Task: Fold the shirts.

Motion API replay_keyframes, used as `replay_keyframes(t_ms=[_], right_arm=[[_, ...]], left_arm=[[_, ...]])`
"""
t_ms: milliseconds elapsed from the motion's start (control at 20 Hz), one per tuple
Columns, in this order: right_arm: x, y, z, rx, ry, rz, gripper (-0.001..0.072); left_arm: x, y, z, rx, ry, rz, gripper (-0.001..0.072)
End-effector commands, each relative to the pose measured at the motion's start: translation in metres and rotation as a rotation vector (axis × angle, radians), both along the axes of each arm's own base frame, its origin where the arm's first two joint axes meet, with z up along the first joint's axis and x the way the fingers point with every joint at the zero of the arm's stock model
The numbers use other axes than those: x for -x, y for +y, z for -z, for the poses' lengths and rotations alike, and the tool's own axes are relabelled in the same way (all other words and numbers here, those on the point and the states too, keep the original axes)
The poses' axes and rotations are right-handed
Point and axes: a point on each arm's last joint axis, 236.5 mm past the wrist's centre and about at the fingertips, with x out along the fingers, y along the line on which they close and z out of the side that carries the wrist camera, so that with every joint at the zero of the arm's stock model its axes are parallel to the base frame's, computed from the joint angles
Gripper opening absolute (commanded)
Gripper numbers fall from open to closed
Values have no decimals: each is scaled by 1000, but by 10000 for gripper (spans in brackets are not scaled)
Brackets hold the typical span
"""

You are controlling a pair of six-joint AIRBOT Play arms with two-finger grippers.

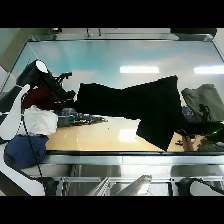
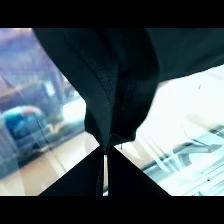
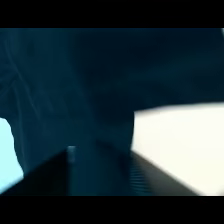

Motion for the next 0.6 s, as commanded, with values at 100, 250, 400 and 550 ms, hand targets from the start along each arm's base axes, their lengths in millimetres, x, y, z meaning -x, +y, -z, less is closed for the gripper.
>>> replay_keyframes(t_ms=[100, 250, 400, 550], right_arm=[[-15, 29, -7, -89, -76, -60, 15], [-27, 38, -67, -140, -194, -158, 13], [-71, 29, -218, -126, -580, -152, 14], [-59, 17, -415, -28, -1083, -118, 14]], left_arm=[[7, 1, 2, 22, 16, 14, 13], [0, -27, -45, 238, -58, 10, 13], [-15, -58, -160, 596, -286, -25, 13], [9, -70, -325, 1017, -624, 29, 13]])
